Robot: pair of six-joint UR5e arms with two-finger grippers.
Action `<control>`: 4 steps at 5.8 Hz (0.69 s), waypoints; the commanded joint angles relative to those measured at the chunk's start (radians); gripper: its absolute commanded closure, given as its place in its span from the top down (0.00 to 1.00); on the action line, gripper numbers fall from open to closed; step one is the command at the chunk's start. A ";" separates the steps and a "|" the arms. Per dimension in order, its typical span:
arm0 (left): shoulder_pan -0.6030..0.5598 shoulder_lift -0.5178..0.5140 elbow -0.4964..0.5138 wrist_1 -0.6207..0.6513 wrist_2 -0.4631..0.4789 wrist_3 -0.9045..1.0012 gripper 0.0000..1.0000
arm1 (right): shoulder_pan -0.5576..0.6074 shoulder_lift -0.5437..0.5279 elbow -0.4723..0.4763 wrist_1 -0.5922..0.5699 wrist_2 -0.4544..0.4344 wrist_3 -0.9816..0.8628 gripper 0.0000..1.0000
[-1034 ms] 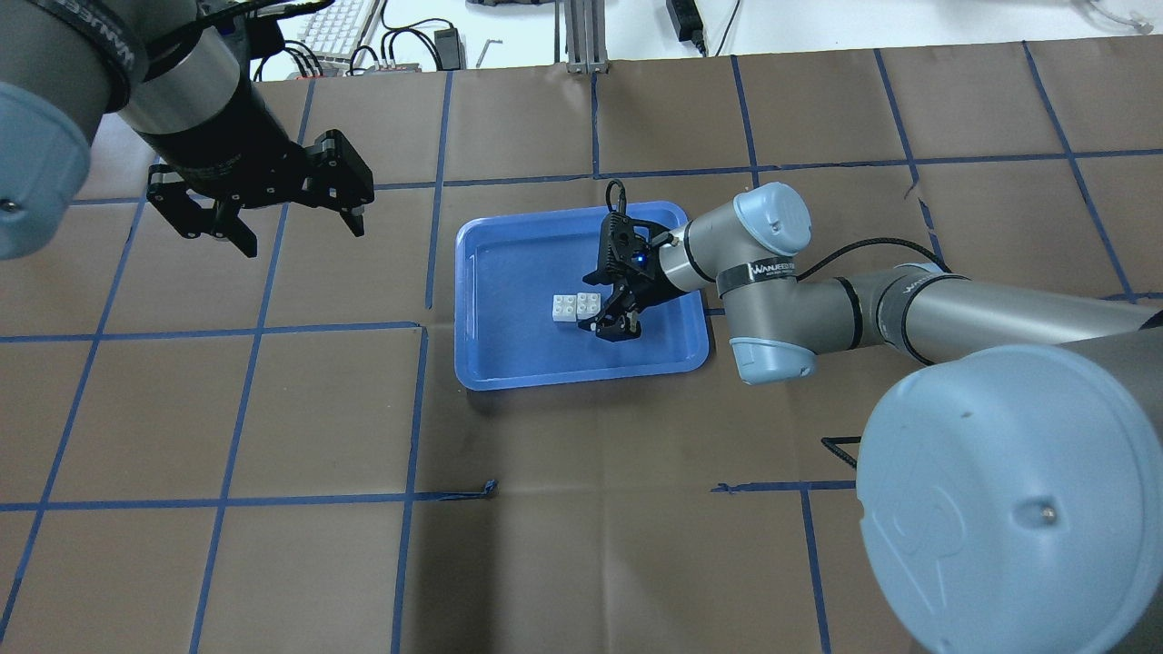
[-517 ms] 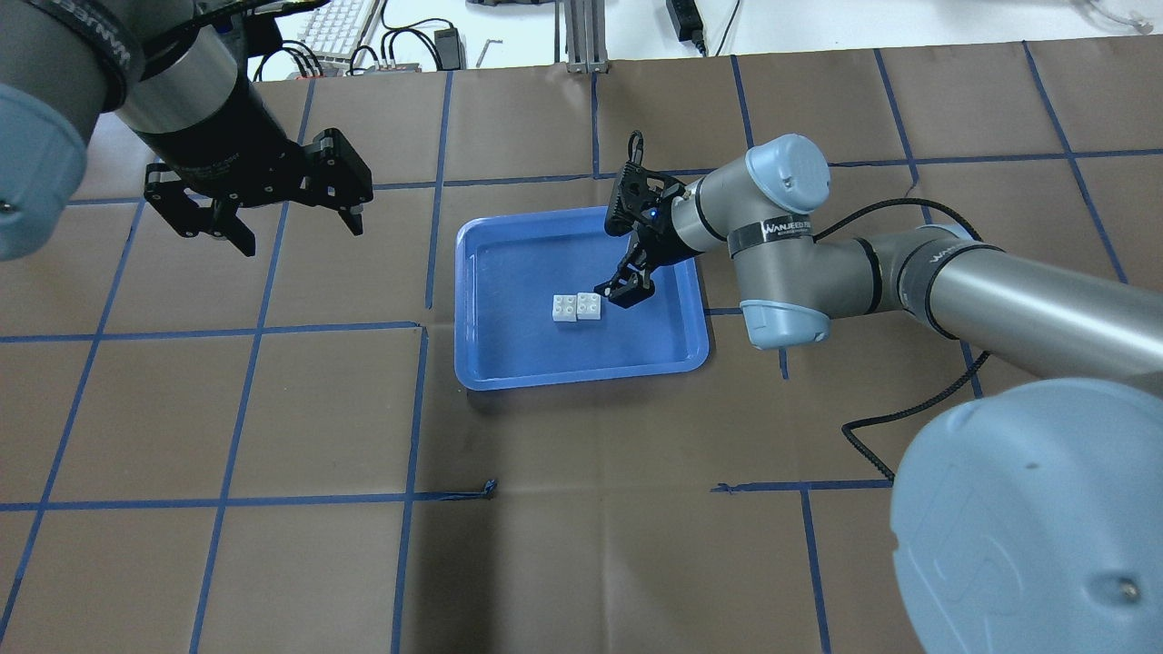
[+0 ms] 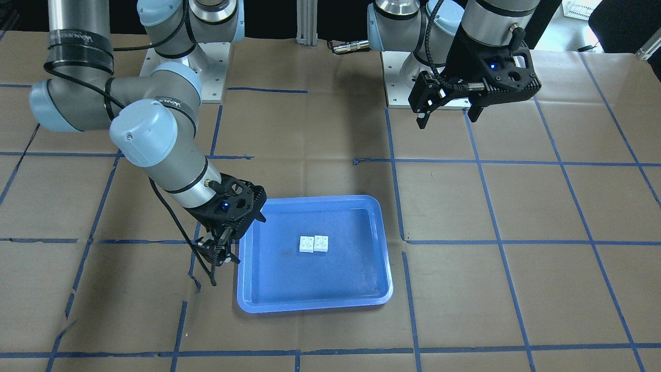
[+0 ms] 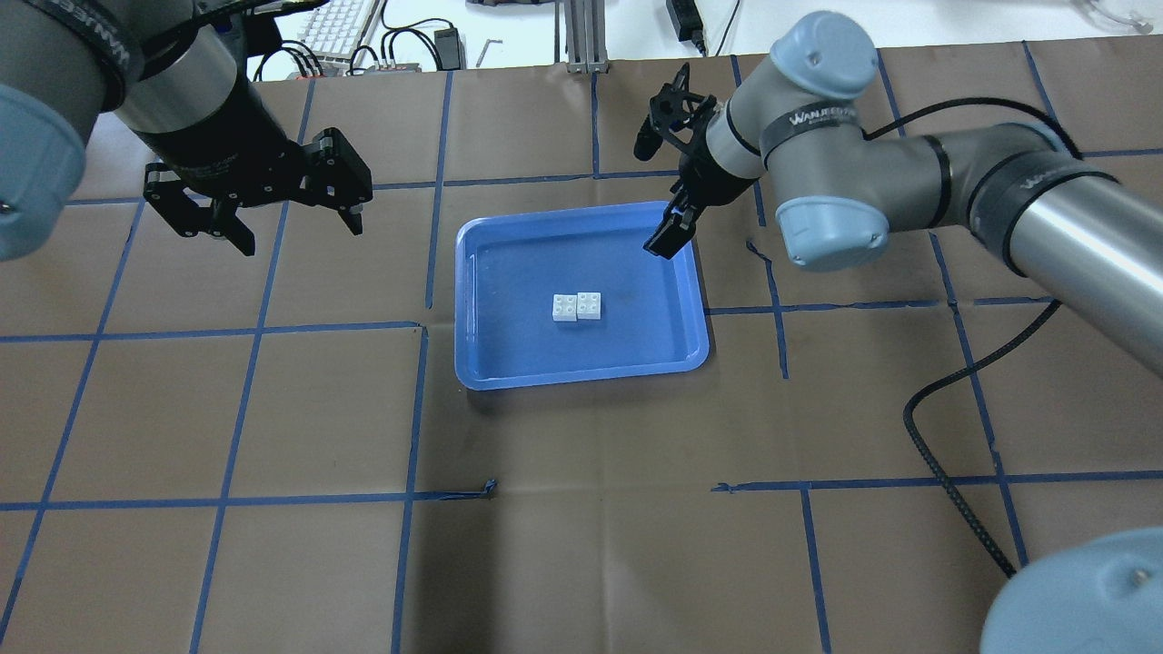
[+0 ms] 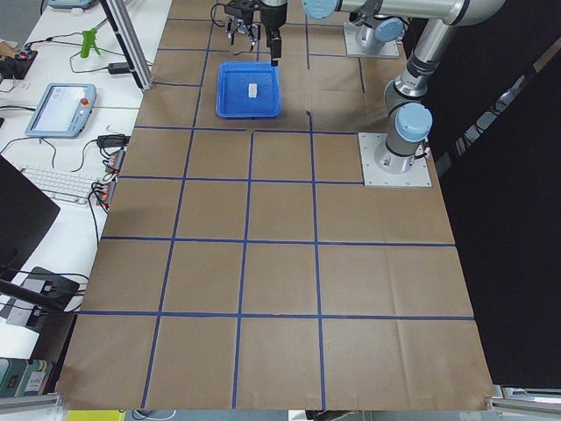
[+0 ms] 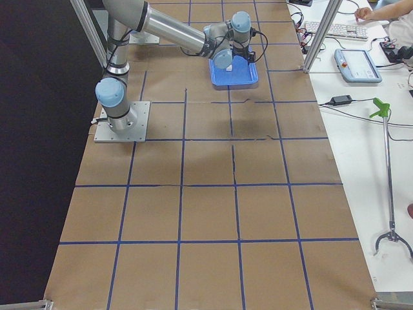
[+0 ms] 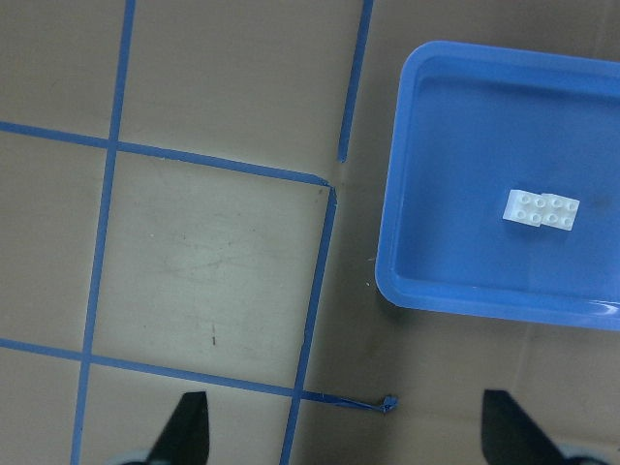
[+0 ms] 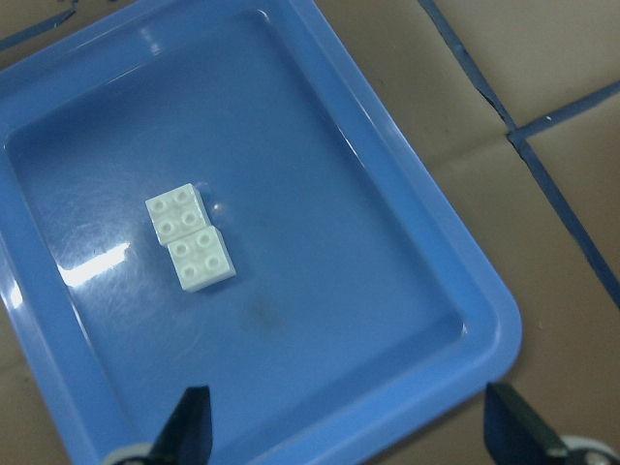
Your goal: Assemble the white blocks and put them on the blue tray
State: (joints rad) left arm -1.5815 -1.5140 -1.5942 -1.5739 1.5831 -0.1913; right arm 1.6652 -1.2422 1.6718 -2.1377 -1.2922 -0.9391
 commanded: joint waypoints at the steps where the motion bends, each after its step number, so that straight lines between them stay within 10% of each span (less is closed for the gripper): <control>1: 0.000 0.002 -0.001 0.000 0.000 0.001 0.99 | -0.007 -0.048 -0.143 0.309 -0.163 0.173 1.00; 4: 0.000 0.003 -0.001 0.000 0.000 0.001 0.99 | -0.032 -0.158 -0.175 0.564 -0.205 0.555 1.00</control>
State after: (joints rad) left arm -1.5815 -1.5112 -1.5953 -1.5739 1.5831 -0.1902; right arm 1.6399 -1.3752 1.5016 -1.6240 -1.4808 -0.4726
